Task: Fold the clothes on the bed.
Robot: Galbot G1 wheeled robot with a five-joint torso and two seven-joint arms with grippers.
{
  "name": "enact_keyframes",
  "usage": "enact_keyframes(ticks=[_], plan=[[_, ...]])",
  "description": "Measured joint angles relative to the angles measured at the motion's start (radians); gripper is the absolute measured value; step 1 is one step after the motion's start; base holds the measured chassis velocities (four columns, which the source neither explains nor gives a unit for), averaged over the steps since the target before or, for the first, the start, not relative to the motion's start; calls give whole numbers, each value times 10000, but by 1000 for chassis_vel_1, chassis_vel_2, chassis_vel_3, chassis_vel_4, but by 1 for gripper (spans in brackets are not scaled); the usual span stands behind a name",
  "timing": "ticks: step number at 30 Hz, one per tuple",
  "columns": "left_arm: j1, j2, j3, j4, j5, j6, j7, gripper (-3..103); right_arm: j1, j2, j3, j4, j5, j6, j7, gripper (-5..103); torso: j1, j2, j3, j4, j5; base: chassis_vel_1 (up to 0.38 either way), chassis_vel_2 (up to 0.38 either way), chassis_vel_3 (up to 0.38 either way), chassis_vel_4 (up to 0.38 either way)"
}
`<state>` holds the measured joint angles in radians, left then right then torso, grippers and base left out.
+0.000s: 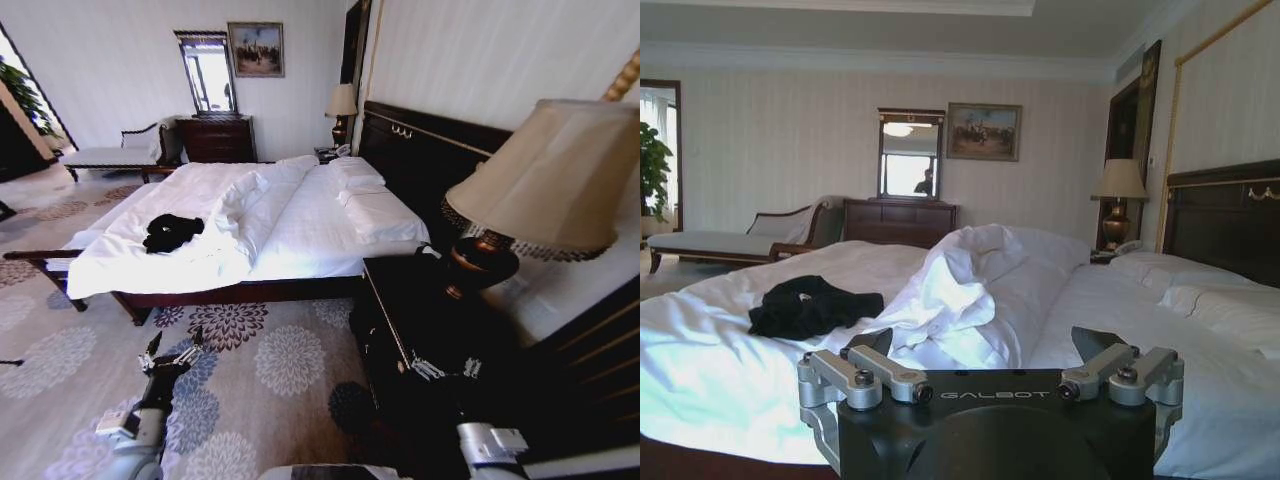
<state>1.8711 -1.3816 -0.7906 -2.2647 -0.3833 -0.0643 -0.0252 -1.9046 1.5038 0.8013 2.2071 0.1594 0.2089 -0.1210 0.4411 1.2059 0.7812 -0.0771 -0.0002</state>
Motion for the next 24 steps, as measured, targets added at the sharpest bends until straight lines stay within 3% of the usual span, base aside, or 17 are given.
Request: enact_keyframes(ticks=[24], plan=[[46, -143, 249, -14, 302, -70, -45, 100, -56, 67, 61, -131, -326, -23, 240, 100, 3, -3, 0, 0, 0, -201, 188, 201, -188]])
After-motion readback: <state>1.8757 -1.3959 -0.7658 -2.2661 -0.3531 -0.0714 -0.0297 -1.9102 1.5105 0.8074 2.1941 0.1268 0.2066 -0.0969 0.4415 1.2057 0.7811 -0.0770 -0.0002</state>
